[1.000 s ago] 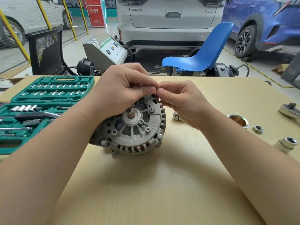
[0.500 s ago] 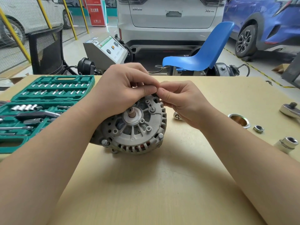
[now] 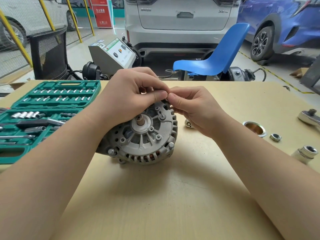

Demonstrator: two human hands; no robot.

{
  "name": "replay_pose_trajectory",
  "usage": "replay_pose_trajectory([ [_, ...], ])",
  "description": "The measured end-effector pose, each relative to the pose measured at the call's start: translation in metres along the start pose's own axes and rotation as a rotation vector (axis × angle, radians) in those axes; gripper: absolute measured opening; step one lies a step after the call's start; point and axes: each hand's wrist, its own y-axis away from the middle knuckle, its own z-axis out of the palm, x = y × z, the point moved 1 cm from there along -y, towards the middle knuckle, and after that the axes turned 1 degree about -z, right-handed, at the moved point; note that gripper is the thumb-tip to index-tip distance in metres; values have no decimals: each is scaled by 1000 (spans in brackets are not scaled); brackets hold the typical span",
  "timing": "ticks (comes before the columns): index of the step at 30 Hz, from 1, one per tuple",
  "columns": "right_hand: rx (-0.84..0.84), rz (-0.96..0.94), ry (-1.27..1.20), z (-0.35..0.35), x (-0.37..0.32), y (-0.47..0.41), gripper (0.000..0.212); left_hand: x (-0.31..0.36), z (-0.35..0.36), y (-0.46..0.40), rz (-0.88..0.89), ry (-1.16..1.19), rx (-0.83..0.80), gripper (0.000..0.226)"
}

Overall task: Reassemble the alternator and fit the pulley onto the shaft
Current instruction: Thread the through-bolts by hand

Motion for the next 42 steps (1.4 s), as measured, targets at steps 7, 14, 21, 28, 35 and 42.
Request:
replay_pose_trajectory([
  [7,14,-3,-43,4,-2,0,41,-1,1,-1,-36,22,59,17],
  [14,3,9,-11,0,0,1,34,0,1,-2,0,-9,-7,14],
  [21,6,-4,-7,4,-3,0,33,-2,3,0,-18,30,70,22],
  [28,-7,19,-39,1,-3,2,36,-3,1,-3,-4,-7,4,14],
  [35,-9,0,-38,3,-2,0,43,-5,2,-1,-41,39,92,29],
  [42,-9,21,-69,-1,1,1,43,-1,0,-3,-6,-18,34,8],
])
